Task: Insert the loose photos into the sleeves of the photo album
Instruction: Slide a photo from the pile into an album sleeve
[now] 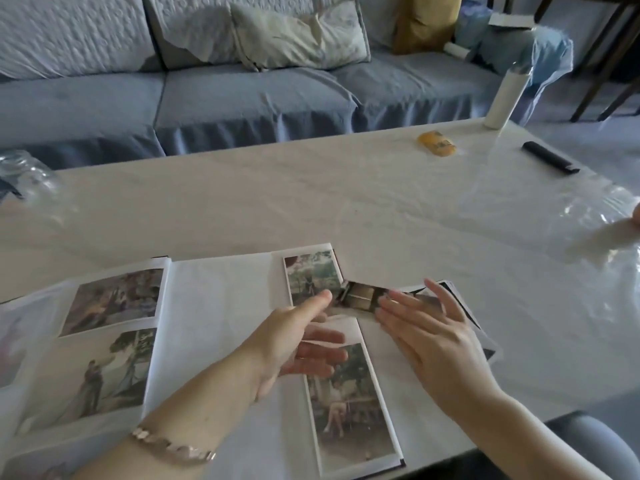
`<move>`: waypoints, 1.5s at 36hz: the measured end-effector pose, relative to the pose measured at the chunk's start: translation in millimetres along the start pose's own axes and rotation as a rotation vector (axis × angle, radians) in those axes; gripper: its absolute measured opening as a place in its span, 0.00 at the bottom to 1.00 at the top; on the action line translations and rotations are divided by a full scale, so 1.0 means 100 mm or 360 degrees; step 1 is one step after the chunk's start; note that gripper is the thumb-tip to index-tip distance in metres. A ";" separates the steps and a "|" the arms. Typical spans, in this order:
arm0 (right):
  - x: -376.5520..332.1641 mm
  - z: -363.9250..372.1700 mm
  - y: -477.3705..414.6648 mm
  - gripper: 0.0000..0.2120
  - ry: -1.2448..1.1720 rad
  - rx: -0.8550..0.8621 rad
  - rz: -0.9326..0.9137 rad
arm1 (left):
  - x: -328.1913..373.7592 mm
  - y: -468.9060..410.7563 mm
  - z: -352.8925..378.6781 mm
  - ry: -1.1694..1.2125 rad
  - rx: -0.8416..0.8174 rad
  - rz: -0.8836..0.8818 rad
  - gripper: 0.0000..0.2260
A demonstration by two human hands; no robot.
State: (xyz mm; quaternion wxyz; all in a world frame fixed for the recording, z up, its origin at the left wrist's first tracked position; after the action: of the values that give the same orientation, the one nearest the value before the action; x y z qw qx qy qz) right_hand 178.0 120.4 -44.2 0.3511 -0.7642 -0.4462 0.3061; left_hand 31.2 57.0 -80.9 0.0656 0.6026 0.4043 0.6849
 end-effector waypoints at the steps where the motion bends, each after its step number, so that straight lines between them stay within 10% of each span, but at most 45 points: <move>1: -0.15 0.03 -0.03 0.10 -0.0095 -0.0049 -0.0136 | 0.01 0.01 0.01 0.0074 -0.0022 -0.0028 0.16; 5: -0.40 0.24 -0.09 0.11 -0.0358 -0.0202 -0.0146 | 0.10 -0.03 -0.22 0.0154 0.0298 0.0205 0.03; 11: -0.07 0.54 0.02 0.25 -0.0600 -0.0529 0.1326 | 0.16 -0.05 -0.64 0.0180 0.0588 0.0516 0.06; 16: -0.03 0.79 0.15 0.08 -0.0893 -0.0758 0.1808 | 0.16 -0.09 -0.80 -0.0102 0.0695 0.0751 0.03; 24: 0.39 0.82 -0.05 0.09 -0.0568 -0.0218 0.1748 | -0.21 -0.35 -1.07 -0.1881 0.1231 0.0983 0.28; 36: 0.10 1.18 -0.39 0.13 -0.0251 -0.0542 0.1195 | -0.44 -0.48 -1.16 -0.1993 0.1373 0.1047 0.27; 47: 0.34 1.50 -0.23 0.13 -0.0635 -0.1028 0.1790 | -0.46 -0.49 -1.17 -0.1950 0.1470 0.1117 0.27; 54: 0.13 1.83 -0.37 0.12 -0.0695 -0.1270 0.1635 | -0.45 -0.45 -1.15 -0.1887 0.1531 0.1195 0.28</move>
State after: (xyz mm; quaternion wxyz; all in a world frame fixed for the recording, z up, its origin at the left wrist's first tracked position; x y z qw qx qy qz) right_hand 23.2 193.0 -119.3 -0.2450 -0.8705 -0.1664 0.3931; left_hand -76.0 6.4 -137.7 -0.2282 0.9182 0.3234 -0.0141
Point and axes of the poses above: each hand's wrist, its own y-axis away from the middle knuckle, its own z-axis out of the palm, x = y × z, the point moved 7 cm from there along -y, towards the middle knuckle, and after that the axes turned 15 degrees about x, right-handed, at the moved point
